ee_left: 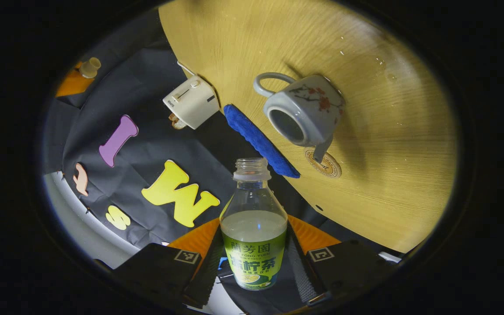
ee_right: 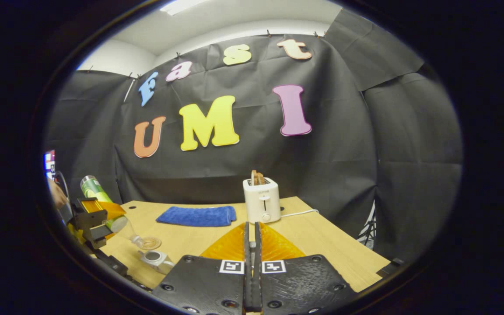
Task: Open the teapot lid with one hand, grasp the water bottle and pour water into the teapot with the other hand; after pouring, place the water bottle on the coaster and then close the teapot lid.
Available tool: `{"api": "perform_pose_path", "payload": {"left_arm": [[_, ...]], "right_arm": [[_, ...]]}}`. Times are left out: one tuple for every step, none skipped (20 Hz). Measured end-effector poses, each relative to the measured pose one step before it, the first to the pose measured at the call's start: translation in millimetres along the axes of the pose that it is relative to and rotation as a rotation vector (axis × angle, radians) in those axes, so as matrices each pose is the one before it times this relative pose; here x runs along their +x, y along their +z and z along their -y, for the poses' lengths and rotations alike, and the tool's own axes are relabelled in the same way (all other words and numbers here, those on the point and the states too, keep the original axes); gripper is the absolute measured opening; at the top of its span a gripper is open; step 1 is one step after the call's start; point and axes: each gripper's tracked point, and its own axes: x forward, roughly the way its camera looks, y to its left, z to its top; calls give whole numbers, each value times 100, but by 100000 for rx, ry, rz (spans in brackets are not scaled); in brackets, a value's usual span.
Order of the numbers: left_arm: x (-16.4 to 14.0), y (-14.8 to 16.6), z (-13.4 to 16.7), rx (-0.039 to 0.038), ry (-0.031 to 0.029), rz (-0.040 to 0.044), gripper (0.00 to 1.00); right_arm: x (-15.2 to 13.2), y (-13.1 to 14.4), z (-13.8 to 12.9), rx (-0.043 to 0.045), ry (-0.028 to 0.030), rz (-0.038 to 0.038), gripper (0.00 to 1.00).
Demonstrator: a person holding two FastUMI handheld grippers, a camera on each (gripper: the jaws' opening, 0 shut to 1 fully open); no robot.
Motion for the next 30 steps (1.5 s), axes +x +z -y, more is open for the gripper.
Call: {"api": "perform_pose_path", "payload": {"left_arm": [[23,101,-1,-4269,484,1252,75],[-121,-60,69,-6542,24,826,75],[-54,62,497,-6916,-1342,1197,75],[167,70,393,-7446,-1617,1359,75],[46,-27,423,-8089,-1906,809,72],[-260,-320,487,-8744,-1832,61,71],[-136,-155,403,-9413,-1445,350,75],[-155,-175,117,-9171,-1326,443,75],[180,89,-220,-9234,-56,1191,75],[181,21,-277,-8951,-132,1595,75],[234,-61,-55,-9056,-287,514,75],[132,-298,-199,-8862,-56,1271,75],[138,-293,-133,-8787,-1015,300,75],[337,-78,-655,-9388,427,1269,75],[356,-39,-426,-9023,-594,389,75],[340,112,-1142,-9634,1563,1830,75],[413,273,-831,-9088,509,785,75],[503,63,-1002,-10233,1718,2026,75],[641,-38,-472,-10036,-385,805,75],[628,225,-253,-10205,-793,1895,75],[806,219,12,-9771,-1511,1910,75],[1018,206,-80,-8651,-1961,1308,75],[920,-27,217,-7849,-1150,2108,76],[914,-187,-46,-5897,-704,1651,76],[775,-294,26,-3706,-6,1369,76],[504,-219,-287,-2762,913,2124,77],[743,-624,8,-1803,-122,87,77],[812,-634,-30,-1686,323,182,76],[598,-464,-6,-1364,220,-173,77],[508,-415,97,-1868,-311,432,77]], "right_arm": [[33,43,254,-335,-718,21,0],[47,14,340,146,-806,185,0],[53,54,175,205,-399,-85,0],[-73,-137,146,-71,-392,-238,0],[-34,64,155,-200,-604,72,0],[21,87,236,-134,-570,311,0],[-11,128,61,-309,-436,199,0],[-9,-80,-74,-551,-180,-6,1],[-17,-16,-52,-765,-20,-74,0],[-21,-123,-10,-817,-208,-3,0],[56,33,64,-568,-430,-75,0],[86,-59,-4,-308,-376,-29,0],[-1,-6,-26,-11,-113,-80,0],[16,-152,-184,-16,118,-215,0],[22,-85,-219,-11,604,-627,0],[-6,-271,-522,941,1929,-1026,0],[-139,-9,-673,1542,2448,-633,0],[-170,67,-390,891,1391,-58,0],[-95,126,-291,-189,786,65,0],[-70,135,-471,-766,759,517,0],[-195,167,-321,-1075,497,586,0],[-79,67,-295,-1062,115,408,0],[44,50,-299,-864,316,151,0],[135,-254,-414,-846,502,15,0],[90,-112,-155,-627,206,-343,0],[85,-221,-75,-328,25,-192,0],[158,-139,-43,43,-128,-330,0],[144,-327,3,58,97,-767,0],[239,-316,-137,-82,243,-753,0],[245,-204,97,-52,-457,-504,0]]}}
